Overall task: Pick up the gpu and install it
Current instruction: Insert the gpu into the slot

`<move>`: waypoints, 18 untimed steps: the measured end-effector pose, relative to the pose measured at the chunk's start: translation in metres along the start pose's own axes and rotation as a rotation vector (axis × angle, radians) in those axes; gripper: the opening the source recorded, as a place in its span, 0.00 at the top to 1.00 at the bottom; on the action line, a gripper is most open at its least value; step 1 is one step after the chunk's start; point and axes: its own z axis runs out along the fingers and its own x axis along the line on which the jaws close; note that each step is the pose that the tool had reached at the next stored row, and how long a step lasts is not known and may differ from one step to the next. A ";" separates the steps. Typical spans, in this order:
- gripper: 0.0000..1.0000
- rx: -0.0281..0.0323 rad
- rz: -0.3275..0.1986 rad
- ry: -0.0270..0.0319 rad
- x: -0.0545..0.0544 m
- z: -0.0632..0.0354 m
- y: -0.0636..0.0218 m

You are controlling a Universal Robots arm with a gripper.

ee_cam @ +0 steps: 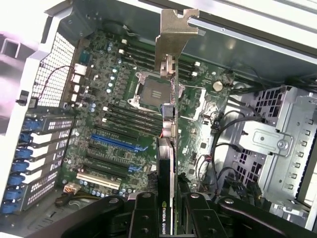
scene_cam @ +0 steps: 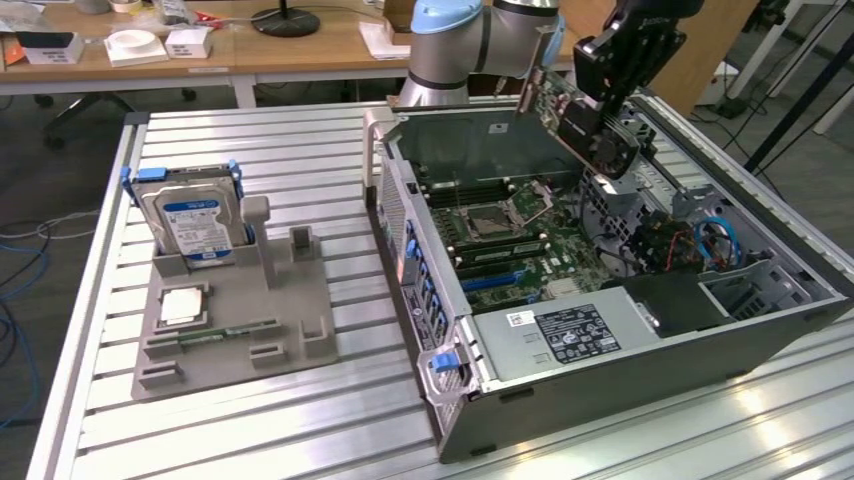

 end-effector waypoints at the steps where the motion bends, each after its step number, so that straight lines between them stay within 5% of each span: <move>1: 0.74 -0.0002 -0.006 0.0003 0.000 0.0000 0.0000; 18: 0.74 -0.0011 -0.046 0.0021 0.000 0.0000 0.0000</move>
